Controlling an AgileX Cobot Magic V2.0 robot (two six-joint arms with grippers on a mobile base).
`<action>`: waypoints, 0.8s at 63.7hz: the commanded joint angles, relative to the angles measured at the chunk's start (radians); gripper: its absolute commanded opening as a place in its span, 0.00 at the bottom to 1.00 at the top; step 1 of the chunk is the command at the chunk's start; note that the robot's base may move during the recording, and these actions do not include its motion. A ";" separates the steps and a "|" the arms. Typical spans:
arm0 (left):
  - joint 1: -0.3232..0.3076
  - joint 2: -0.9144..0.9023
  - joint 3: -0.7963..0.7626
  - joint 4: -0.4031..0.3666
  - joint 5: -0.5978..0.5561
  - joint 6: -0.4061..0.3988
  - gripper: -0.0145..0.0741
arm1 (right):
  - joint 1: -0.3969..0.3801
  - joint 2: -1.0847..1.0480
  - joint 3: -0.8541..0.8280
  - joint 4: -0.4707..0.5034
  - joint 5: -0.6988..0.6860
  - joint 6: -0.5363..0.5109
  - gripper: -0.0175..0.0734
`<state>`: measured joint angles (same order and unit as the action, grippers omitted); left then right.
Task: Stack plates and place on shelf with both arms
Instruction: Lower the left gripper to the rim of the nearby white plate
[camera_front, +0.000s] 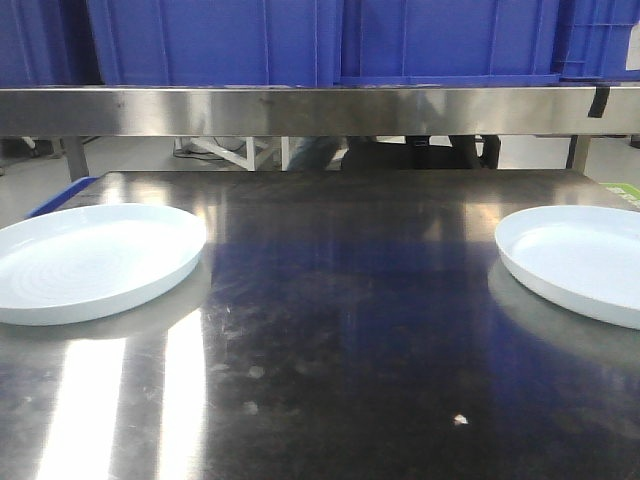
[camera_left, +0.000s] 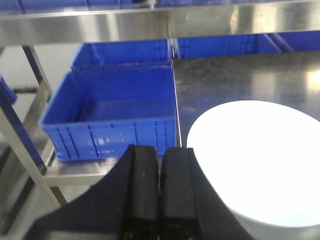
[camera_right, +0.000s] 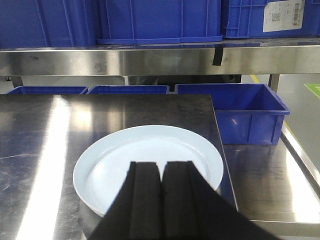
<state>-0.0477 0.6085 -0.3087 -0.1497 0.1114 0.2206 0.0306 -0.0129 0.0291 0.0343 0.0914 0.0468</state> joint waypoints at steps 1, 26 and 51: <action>-0.007 0.067 -0.074 -0.037 -0.065 -0.008 0.25 | -0.007 -0.017 0.000 -0.001 -0.091 -0.002 0.25; -0.007 0.386 -0.351 -0.038 0.288 -0.008 0.25 | -0.007 -0.017 0.000 -0.001 -0.091 -0.002 0.25; -0.007 0.725 -0.663 -0.038 0.597 -0.008 0.25 | -0.007 -0.017 0.000 -0.001 -0.091 -0.002 0.25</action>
<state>-0.0477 1.3018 -0.8904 -0.1764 0.7111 0.2206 0.0306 -0.0129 0.0291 0.0343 0.0914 0.0468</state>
